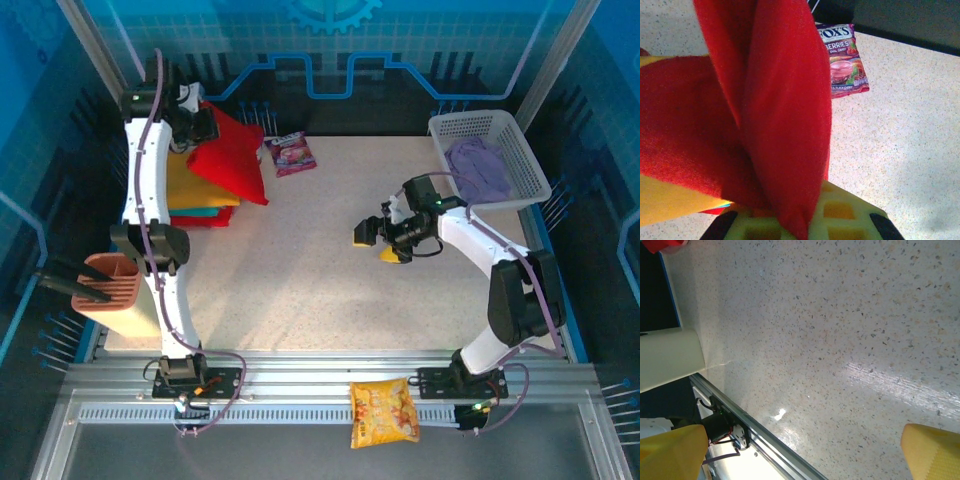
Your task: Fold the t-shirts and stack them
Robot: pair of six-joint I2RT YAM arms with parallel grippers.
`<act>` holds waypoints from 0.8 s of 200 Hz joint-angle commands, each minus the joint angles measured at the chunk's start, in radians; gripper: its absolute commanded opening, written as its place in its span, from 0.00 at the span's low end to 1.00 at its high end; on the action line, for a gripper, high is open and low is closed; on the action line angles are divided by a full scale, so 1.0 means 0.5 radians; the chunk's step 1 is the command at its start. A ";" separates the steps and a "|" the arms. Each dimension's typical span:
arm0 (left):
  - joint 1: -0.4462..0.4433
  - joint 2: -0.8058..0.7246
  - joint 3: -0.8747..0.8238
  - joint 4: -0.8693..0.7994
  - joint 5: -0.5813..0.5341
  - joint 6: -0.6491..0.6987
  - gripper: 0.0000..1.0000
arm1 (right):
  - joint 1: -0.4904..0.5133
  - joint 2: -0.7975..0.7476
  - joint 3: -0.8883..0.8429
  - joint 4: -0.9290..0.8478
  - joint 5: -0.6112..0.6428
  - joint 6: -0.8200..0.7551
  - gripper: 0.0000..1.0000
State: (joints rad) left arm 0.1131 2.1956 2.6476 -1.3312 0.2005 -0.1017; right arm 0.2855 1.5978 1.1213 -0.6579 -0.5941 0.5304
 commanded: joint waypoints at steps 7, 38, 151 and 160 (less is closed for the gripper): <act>0.059 -0.092 0.083 0.085 0.066 0.066 0.00 | 0.036 0.019 0.055 -0.062 0.025 0.005 1.00; 0.142 -0.081 0.092 0.065 0.079 0.109 0.00 | 0.062 0.046 0.067 -0.073 0.028 0.002 1.00; 0.333 0.076 -0.082 0.171 -0.095 0.258 0.00 | 0.219 0.164 0.106 -0.129 0.099 -0.002 1.00; 0.340 0.104 -0.102 0.180 -0.119 0.270 0.00 | 0.229 0.167 0.107 -0.129 0.102 0.001 1.00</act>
State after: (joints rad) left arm 0.2573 2.1994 2.6297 -1.2903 0.1978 -0.0082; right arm 0.3805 1.6646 1.1412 -0.6876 -0.5529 0.5304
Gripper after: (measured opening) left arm 0.070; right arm 0.999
